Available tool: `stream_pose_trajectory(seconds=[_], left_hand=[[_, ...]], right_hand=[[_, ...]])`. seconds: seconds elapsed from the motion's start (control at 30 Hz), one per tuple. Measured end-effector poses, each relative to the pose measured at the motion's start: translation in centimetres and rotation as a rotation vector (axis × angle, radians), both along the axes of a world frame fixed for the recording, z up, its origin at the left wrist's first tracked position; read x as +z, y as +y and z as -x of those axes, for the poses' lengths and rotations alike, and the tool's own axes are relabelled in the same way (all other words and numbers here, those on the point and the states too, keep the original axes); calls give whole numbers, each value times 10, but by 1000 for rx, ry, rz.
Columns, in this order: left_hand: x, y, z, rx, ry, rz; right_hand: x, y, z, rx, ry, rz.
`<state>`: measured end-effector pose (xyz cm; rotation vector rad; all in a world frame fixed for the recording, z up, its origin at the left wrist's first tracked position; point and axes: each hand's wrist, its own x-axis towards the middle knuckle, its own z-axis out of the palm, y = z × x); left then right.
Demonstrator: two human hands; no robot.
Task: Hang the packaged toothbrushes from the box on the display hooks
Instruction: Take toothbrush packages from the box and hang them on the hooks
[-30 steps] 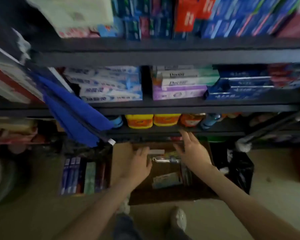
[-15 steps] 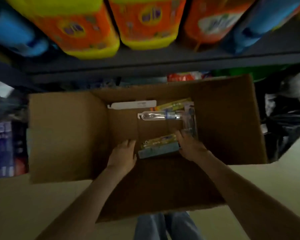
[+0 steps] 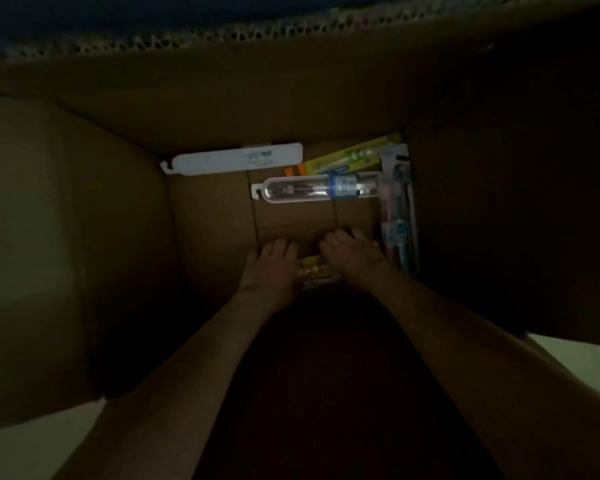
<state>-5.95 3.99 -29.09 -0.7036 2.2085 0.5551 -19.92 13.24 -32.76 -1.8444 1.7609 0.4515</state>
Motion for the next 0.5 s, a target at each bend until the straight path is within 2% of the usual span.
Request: stream_pose_trajectory(seconds=[0.17, 0.33, 0.5], left_hand=[[38, -7, 4, 55, 43, 28], [132, -20, 19, 138, 94, -39], [281, -31, 33, 231, 121, -191]], right_hand=[[50, -16, 18, -81, 27, -119], [164, -37, 33, 142, 215, 96], [317, -38, 38, 181, 200, 264]])
